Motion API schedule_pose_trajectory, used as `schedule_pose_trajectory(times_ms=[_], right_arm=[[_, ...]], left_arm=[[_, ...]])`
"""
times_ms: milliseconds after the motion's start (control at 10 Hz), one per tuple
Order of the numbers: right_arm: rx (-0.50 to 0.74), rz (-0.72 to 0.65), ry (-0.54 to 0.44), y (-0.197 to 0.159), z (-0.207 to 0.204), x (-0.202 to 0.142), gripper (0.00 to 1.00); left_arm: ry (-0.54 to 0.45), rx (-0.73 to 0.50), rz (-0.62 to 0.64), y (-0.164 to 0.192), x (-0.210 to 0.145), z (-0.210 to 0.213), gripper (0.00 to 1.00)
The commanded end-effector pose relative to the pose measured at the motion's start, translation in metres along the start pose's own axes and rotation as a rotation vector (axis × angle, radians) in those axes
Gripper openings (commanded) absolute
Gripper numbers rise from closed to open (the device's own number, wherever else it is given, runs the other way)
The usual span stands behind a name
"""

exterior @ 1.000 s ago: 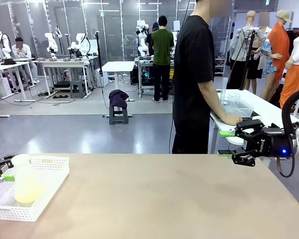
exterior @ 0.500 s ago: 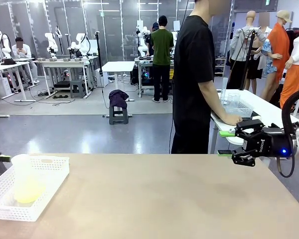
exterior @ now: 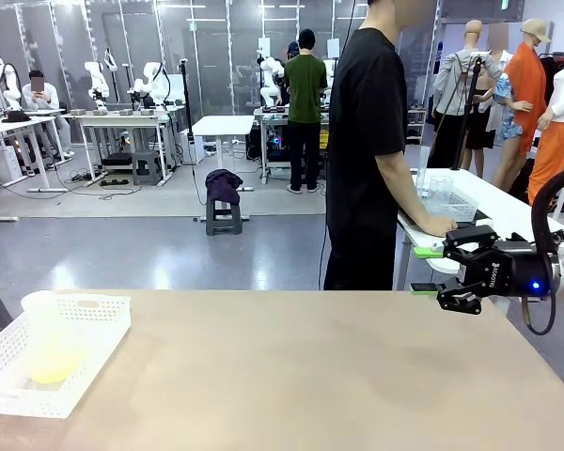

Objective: Prepare the solutions needed for the experiment.
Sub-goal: When the human places the Big flask in the center of the table, pick up the Big flask and place it in the left Organizing basket.

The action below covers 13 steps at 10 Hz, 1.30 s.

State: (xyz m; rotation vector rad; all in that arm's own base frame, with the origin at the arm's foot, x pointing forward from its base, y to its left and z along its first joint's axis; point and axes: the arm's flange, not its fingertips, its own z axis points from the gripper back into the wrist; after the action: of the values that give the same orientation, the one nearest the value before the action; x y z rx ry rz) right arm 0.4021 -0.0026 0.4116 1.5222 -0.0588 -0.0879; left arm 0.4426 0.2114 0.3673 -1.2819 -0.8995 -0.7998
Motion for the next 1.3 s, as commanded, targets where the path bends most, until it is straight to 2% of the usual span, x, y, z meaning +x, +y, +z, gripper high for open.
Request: schedule_pose_trajectory(times_ms=[0, 100, 300, 500, 600, 800, 900, 1000, 1200], right_arm=[[0.008, 0.003, 0.002, 0.001, 0.0, 0.0, 0.63], [0.008, 0.003, 0.002, 0.001, 0.0, 0.0, 0.63], [0.008, 0.003, 0.002, 0.001, 0.0, 0.0, 0.63], [0.008, 0.003, 0.002, 0.001, 0.0, 0.0, 0.63], [0.008, 0.003, 0.002, 0.001, 0.0, 0.0, 0.63], [0.008, 0.003, 0.002, 0.001, 0.0, 0.0, 0.63], [0.008, 0.003, 0.002, 0.001, 0.0, 0.0, 0.63], [0.008, 0.003, 0.002, 0.001, 0.0, 0.0, 0.63], [0.008, 0.003, 0.002, 0.001, 0.0, 0.0, 0.63]], left_arm=[[-0.025, 0.023, 0.209, -0.02, 0.029, -0.023, 1.0], [-0.018, 0.08, 0.272, -0.019, 0.042, -0.03, 1.0], [0.037, 0.019, 0.431, -0.023, 0.057, -0.049, 1.0], [0.081, 0.014, 0.567, -0.016, 0.05, -0.069, 1.0], [0.124, -0.029, 0.649, -0.018, 0.045, -0.076, 1.0], [0.112, -0.116, 0.753, -0.021, 0.045, -0.082, 1.0], [0.134, -0.124, 0.783, -0.018, 0.039, -0.079, 1.0], [0.108, -0.077, 0.692, -0.016, 0.041, -0.086, 1.0], [0.108, -0.077, 0.692, -0.016, 0.041, -0.086, 1.0]])
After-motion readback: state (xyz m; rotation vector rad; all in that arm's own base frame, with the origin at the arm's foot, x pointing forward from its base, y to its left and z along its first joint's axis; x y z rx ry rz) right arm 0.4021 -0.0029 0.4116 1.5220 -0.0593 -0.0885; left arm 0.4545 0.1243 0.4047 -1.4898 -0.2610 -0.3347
